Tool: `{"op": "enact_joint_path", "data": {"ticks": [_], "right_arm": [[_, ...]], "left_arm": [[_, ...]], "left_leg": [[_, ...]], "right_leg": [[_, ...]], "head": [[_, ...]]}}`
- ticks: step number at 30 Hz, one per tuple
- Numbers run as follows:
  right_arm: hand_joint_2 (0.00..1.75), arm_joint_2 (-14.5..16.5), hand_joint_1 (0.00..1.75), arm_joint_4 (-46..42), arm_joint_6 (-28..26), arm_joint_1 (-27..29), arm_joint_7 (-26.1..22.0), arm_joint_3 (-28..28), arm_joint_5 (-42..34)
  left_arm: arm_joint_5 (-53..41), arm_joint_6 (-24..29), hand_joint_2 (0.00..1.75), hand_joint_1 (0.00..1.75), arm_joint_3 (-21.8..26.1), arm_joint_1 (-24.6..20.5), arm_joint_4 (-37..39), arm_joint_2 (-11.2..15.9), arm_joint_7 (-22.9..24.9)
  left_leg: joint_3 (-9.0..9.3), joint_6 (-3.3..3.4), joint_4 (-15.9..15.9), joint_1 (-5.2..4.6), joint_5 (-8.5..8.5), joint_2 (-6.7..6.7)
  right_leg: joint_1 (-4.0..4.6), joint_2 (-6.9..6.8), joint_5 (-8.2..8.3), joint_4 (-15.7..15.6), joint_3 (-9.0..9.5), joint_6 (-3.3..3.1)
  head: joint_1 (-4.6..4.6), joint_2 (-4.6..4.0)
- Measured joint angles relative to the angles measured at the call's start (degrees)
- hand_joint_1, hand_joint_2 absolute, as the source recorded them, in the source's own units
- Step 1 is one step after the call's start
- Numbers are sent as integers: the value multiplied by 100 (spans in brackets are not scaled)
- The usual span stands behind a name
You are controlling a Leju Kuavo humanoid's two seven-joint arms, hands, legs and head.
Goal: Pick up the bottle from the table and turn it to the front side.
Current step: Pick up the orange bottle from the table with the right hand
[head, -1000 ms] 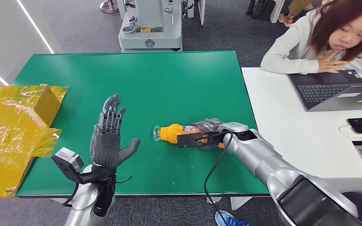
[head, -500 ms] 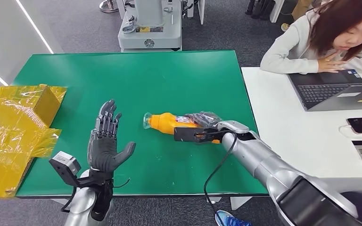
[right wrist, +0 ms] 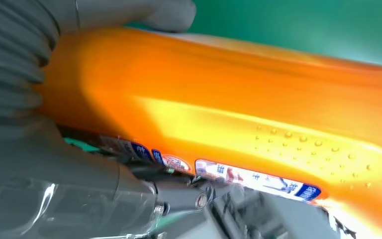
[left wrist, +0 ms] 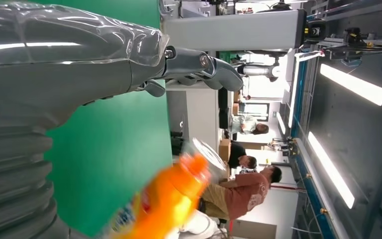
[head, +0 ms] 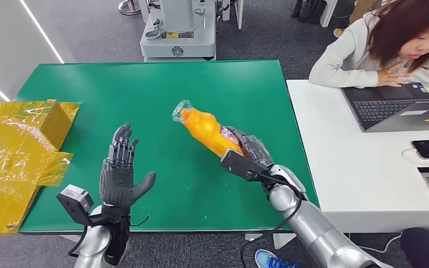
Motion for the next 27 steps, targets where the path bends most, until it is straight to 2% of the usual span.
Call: {"op": "enact_joint_path", "data": {"ticks": [5,10,18,22,27], "right_arm": [[175,-32,175,-1063,-418,731,-342,-561,90],[175,41,175,-1693,-432,935,-518,-724,174],[175,462,175,-1667,-310,653,-589,-534,285],[175,774,175,-1325,-228,299,-574,-338,237],[175,989,175,-873,-119,-52,-505,-194,211]], "left_arm": [[52,-244,175,0,96,-80,169,19,241],[350,-810,175,0,158,-457,644,13,442],[522,-1271,175,0,160,-1158,1474,-64,481],[538,-1291,175,0,158,-1519,1730,-126,531],[542,-1280,175,0,157,-1796,1841,-125,590]], "left_leg": [[-6,1,0,-1,-1,1],[-6,-2,-1,0,3,3],[-6,-3,0,0,9,5],[-6,-4,0,1,11,3],[-7,-5,0,1,12,3]], "right_leg": [[-1,0,0,0,-5,0],[0,2,2,3,-6,-1],[0,5,6,10,-8,-3],[1,1,6,10,-8,-4],[1,2,6,10,-8,-4]], "head": [[-1,0],[0,0],[-1,0],[-1,0],[0,0]]}}
